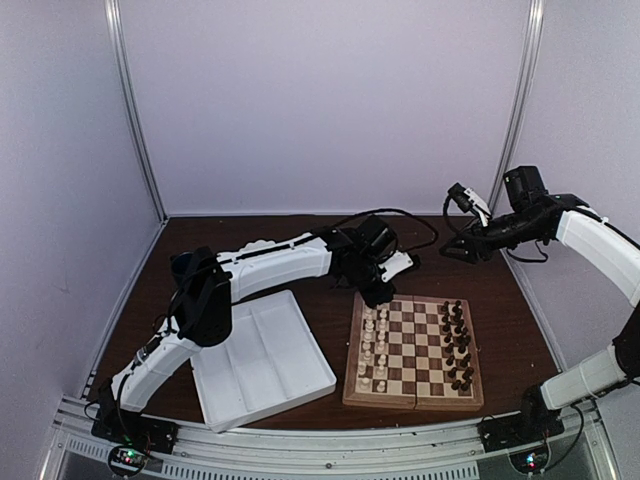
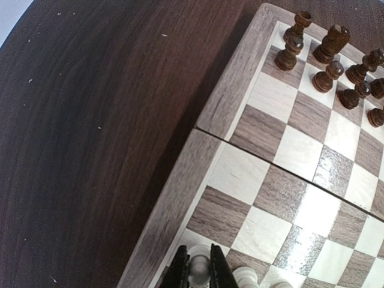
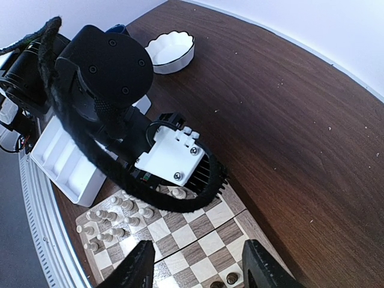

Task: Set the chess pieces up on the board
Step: Place the pawn on a2.

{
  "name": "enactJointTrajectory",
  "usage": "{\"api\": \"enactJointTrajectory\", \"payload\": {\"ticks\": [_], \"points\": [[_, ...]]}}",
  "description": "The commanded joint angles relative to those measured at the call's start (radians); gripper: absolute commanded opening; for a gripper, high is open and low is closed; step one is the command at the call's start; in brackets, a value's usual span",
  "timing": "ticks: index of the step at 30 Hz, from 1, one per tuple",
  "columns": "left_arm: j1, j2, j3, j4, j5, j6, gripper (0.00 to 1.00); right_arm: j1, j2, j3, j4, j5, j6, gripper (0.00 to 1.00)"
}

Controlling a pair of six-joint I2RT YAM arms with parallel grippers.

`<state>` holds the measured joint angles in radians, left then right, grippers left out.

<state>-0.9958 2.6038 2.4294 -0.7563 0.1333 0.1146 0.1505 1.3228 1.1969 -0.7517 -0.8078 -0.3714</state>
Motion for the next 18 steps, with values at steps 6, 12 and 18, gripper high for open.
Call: {"api": "enactJointTrajectory", "payload": {"ticks": [6,12,18], "points": [[-0.005,0.014,0.034,0.002,-0.004,0.026,0.04,-0.008,0.004,-0.013,0.002,-0.018,-0.010,0.54],[-0.006,0.014,0.035,0.001,-0.005,0.026,0.08,-0.008,0.004,-0.013,0.002,-0.018,-0.010,0.54],[-0.007,0.013,0.035,0.000,-0.006,0.029,0.09,-0.009,0.004,-0.013,0.000,-0.020,-0.009,0.54]]}}
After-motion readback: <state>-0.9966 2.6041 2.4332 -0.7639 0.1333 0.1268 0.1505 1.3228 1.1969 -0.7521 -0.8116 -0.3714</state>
